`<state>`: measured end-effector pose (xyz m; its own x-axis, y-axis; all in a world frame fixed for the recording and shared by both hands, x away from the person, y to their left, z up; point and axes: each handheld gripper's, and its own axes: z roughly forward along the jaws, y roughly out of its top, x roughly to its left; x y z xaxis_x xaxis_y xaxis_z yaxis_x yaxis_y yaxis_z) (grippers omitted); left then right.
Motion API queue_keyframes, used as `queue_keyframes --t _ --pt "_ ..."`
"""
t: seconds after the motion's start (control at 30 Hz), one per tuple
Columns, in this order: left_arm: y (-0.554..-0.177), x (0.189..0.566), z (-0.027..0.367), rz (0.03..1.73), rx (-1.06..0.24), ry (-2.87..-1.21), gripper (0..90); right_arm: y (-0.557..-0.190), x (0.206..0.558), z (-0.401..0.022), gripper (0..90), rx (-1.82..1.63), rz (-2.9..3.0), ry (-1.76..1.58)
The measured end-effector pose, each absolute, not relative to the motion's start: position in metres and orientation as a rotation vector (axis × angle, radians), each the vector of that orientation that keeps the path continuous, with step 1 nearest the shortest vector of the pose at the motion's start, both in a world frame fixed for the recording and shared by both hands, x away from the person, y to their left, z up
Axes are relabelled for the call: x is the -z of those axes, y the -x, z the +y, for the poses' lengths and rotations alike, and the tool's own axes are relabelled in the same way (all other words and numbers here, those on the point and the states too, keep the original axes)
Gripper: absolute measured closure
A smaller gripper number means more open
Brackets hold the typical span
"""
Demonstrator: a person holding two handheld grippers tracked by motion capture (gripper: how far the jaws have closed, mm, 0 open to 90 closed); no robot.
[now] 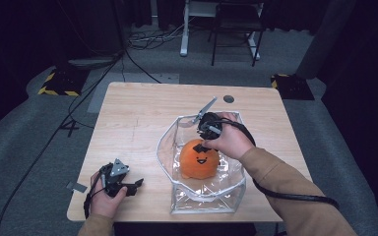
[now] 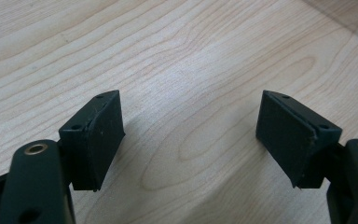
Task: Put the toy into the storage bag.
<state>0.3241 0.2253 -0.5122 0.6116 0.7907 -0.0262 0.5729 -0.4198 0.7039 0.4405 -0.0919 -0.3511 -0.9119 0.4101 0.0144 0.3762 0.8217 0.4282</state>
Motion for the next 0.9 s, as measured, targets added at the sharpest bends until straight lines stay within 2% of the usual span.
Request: queue_keyframes --t 0.47,0.9 --pt "-0.324 0.512 0.225 1.068 -0.406 -2.147 23.5 -0.429 0.316 -0.104 40.0 -0.770 2.857 -0.602" --pt "-0.324 0.512 0.225 1.068 -0.406 -2.148 23.5 -0.418 0.282 -0.139 39.7 -0.827 2.776 -0.630"
